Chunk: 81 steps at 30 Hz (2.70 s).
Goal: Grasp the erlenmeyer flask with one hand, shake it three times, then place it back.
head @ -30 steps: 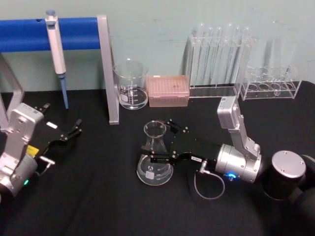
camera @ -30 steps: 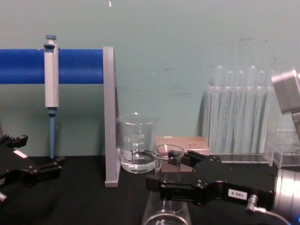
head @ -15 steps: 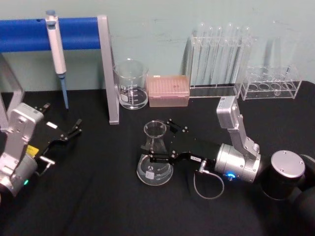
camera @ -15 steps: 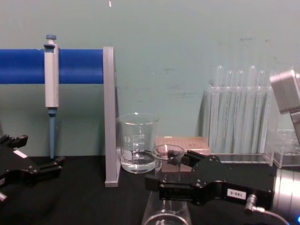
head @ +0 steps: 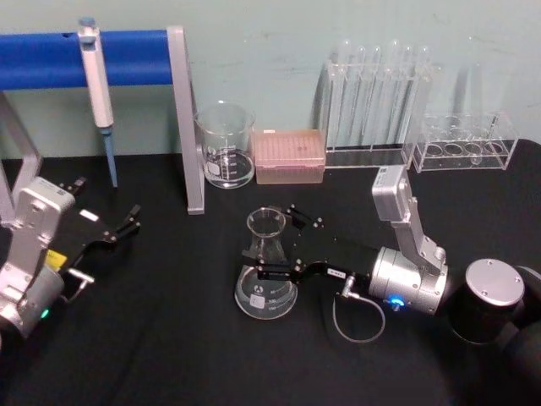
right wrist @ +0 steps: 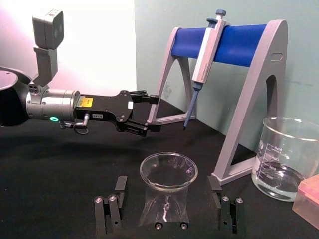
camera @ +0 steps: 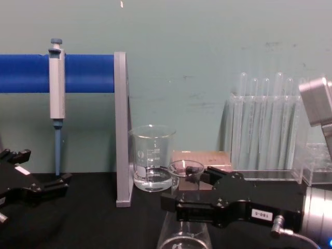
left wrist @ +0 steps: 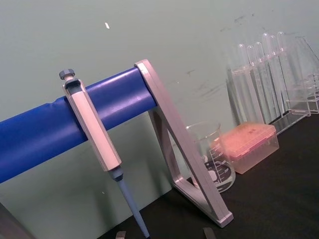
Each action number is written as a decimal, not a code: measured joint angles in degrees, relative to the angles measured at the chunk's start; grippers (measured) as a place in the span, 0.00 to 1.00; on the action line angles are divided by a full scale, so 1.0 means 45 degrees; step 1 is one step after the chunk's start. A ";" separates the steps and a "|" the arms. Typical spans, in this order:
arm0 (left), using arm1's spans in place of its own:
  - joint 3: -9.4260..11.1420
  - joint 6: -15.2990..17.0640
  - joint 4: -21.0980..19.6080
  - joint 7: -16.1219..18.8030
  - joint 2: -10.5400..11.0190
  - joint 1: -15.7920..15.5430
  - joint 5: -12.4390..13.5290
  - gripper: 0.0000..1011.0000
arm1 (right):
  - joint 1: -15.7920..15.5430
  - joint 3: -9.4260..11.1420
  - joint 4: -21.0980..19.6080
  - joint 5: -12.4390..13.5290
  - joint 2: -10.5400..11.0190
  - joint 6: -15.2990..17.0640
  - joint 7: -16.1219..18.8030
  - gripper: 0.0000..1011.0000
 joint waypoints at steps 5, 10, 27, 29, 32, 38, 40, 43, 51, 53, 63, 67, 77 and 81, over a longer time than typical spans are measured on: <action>0.0000 0.0000 0.0001 0.0000 0.0000 0.0000 0.0001 0.99 | 0.0000 0.0000 0.0000 0.0000 0.0001 -0.0001 0.0002 0.99; 0.0000 0.0000 0.0000 0.0000 0.0000 0.0000 0.0001 0.99 | 0.0000 0.0000 0.0000 0.0000 0.0000 -0.0001 0.0002 0.99; 0.0000 0.0000 0.0000 0.0000 0.0000 -0.0001 0.0001 0.99 | -0.0001 0.0000 0.0001 0.0000 0.0000 -0.0001 0.0001 0.97; 0.0000 0.0000 0.0000 0.0000 0.0000 -0.0001 0.0001 0.99 | -0.0001 0.0000 0.0001 0.0000 0.0000 -0.0001 0.0001 0.92; 0.0000 0.0000 0.0000 0.0000 0.0000 -0.0001 0.0001 0.99 | 0.0000 0.0001 0.0001 0.0001 0.0000 -0.0001 0.0001 0.88; 0.0000 0.0000 0.0000 0.0000 0.0000 0.0000 0.0001 0.99 | -0.0001 0.0000 0.0001 0.0001 0.0000 -0.0001 0.0001 0.70; -0.0001 0.0000 0.0000 0.0000 0.0000 -0.0001 0.0001 0.99 | 0.0000 0.0001 0.0001 0.0000 0.0000 -0.0001 0.0001 0.63; 0.0000 0.0000 0.0000 0.0000 0.0000 -0.0001 0.0001 0.99 | 0.0000 0.0001 0.0001 0.0000 0.0000 -0.0001 0.0001 0.53; -0.0001 0.0000 0.0000 0.0000 0.0000 0.0000 0.0000 0.99 | 0.0000 -0.0001 0.0001 0.0001 0.0000 -0.0001 0.0001 0.45; 0.0000 0.0000 0.0000 0.0000 0.0000 -0.0001 0.0001 0.99 | 0.0000 0.0000 0.0001 0.0001 0.0000 -0.0001 0.0001 0.45; -0.0001 0.0000 0.0000 0.0000 -0.0001 -0.0001 0.0001 0.99 | -0.0001 0.0000 0.0001 0.0001 0.0000 -0.0001 0.0001 0.45; -0.0001 0.0000 0.0000 0.0000 0.0000 -0.0001 0.0001 0.99 | 0.0000 0.0000 0.0001 0.0000 0.0000 -0.0001 0.0001 0.45; 0.0000 0.0000 0.0000 0.0000 0.0000 0.0000 0.0001 0.99 | 0.0002 0.0000 0.0022 0.0021 -0.0006 -0.0022 0.0028 0.45; -0.0001 0.0000 0.0001 0.0000 0.0000 0.0000 0.0001 0.99 | 0.0003 0.0034 0.0057 0.0118 -0.0018 -0.0163 0.0161 0.45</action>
